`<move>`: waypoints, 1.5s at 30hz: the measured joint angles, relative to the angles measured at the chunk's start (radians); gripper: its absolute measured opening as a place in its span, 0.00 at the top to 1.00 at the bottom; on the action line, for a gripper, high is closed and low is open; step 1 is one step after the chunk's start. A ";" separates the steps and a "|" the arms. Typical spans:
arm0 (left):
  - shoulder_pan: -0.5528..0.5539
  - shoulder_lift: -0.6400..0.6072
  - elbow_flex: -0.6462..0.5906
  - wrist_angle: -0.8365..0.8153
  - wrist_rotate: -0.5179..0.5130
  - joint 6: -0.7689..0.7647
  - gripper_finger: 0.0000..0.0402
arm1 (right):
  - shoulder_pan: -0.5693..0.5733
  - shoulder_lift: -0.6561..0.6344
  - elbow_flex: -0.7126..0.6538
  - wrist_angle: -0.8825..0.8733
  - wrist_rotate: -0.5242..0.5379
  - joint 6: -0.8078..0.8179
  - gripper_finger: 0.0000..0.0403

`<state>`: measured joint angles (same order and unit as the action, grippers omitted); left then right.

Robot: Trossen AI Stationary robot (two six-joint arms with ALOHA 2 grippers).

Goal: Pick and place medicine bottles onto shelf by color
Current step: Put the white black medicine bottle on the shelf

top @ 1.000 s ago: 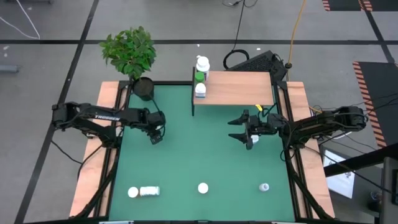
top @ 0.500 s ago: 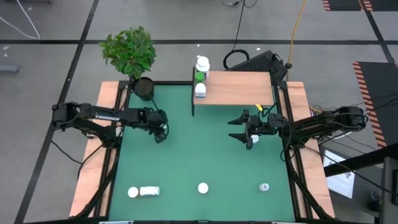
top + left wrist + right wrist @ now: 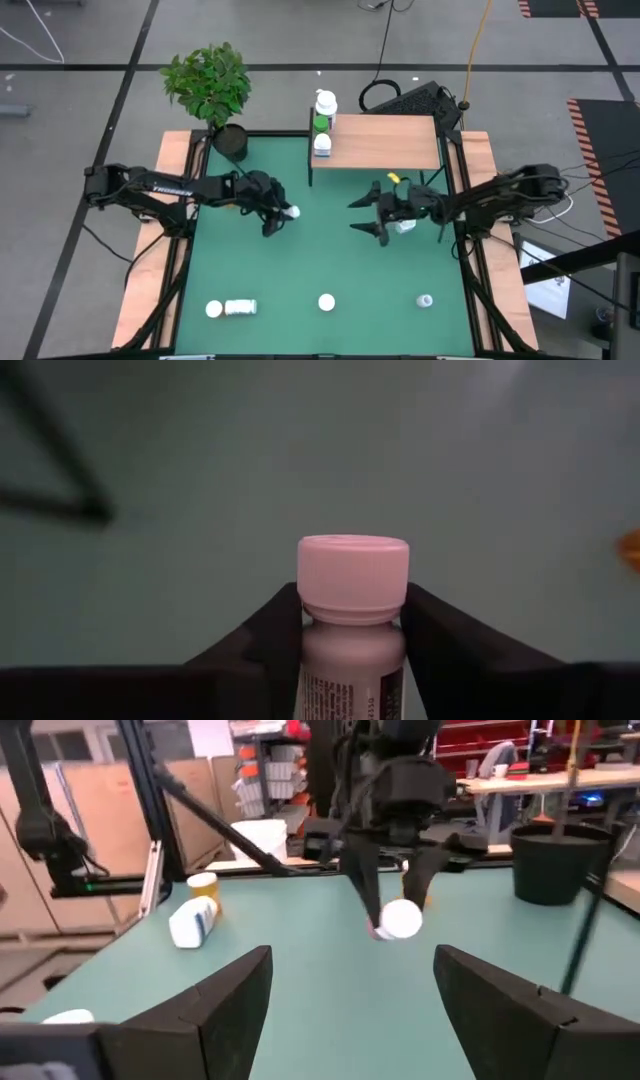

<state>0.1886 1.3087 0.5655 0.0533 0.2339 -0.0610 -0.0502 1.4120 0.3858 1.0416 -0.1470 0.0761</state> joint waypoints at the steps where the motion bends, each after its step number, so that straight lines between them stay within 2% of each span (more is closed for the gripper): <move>1: -0.014 0.000 0.000 0.023 0.008 0.009 0.61 | 0.000 0.028 0.027 -0.003 -0.031 -0.011 0.32; 4: -0.052 0.000 0.000 0.099 0.039 0.036 0.60 | 0.000 0.099 0.114 -0.046 -0.111 -0.040 0.32; 10: -0.105 0.000 0.000 0.255 0.076 0.052 0.63 | 0.010 0.196 0.309 -0.182 -0.168 -0.144 0.32; 20: -0.159 0.038 0.001 0.416 0.083 0.058 0.61 | 0.041 0.283 0.485 -0.290 -0.173 -0.279 0.32; 35: -0.150 0.125 0.001 0.545 0.116 0.080 0.61 | 0.045 0.309 0.508 -0.338 -0.170 -0.331 0.33; 45: -0.142 0.126 0.001 0.556 0.117 0.088 0.60 | 0.043 0.308 0.508 -0.336 -0.168 -0.343 0.46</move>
<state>0.0463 1.4342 0.5663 0.6089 0.3511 0.0267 -0.0074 1.7203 0.8936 0.7059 -0.3149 -0.2668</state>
